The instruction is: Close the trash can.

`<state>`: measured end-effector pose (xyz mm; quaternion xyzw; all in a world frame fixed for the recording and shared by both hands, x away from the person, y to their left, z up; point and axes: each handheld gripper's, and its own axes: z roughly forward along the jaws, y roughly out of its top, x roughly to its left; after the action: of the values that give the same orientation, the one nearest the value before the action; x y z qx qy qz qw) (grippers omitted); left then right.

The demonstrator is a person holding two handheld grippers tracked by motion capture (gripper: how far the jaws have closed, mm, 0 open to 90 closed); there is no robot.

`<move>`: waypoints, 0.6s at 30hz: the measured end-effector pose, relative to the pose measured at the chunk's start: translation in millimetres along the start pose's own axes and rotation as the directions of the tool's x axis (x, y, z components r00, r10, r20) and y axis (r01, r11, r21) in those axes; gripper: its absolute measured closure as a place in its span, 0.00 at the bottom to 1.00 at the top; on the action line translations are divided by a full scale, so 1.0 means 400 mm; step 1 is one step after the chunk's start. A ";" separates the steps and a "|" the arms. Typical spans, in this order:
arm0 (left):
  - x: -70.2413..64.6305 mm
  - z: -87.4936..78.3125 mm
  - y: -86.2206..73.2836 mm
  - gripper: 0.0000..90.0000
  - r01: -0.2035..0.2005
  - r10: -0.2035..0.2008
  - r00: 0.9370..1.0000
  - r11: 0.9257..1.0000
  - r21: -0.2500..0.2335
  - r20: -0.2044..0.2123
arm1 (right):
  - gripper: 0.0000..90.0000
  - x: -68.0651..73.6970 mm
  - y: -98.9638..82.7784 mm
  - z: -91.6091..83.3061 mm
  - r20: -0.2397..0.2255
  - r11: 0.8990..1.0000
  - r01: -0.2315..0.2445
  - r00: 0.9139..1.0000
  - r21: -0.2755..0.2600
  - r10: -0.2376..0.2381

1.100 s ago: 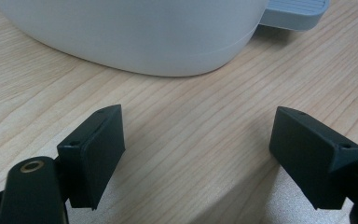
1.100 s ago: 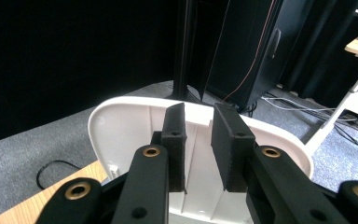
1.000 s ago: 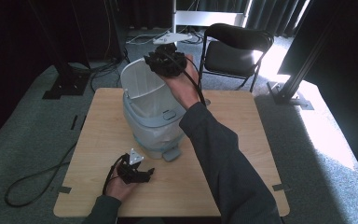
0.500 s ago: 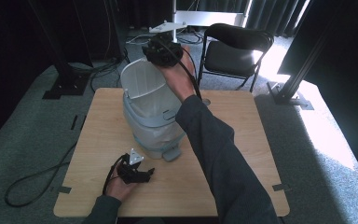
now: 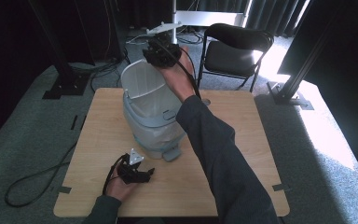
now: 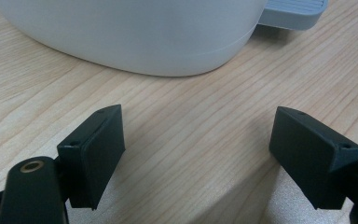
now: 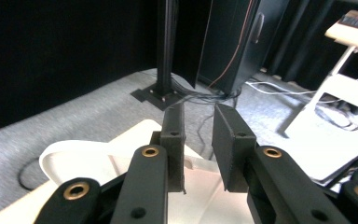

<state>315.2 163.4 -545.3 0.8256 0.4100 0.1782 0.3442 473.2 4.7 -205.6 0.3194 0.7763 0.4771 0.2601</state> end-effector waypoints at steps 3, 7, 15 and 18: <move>0.000 0.000 0.000 0.20 0.001 -0.001 1.000 1.000 0.000 0.000 | 0.83 0.001 0.000 -0.004 -0.009 1.000 0.007 1.000 0.015 -0.006; 0.000 0.000 0.000 0.20 -0.001 0.001 1.000 1.000 0.001 0.000 | 0.83 0.002 -0.014 -0.003 -0.023 0.998 0.018 1.000 0.054 -0.017; 0.000 0.000 0.000 0.20 0.000 0.000 1.000 1.000 0.000 0.001 | 0.83 -0.001 -0.049 -0.025 -0.074 0.998 -0.002 0.997 0.063 0.007; -0.001 0.000 0.000 0.20 0.000 0.000 1.000 1.000 0.000 0.001 | 0.83 0.002 -0.060 -0.037 -0.084 0.998 0.009 0.996 0.059 -0.004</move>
<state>315.1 163.2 -545.3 0.8256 0.4101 0.1778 0.3444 456.0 -11.4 -221.5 0.3043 0.8014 0.4659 0.2192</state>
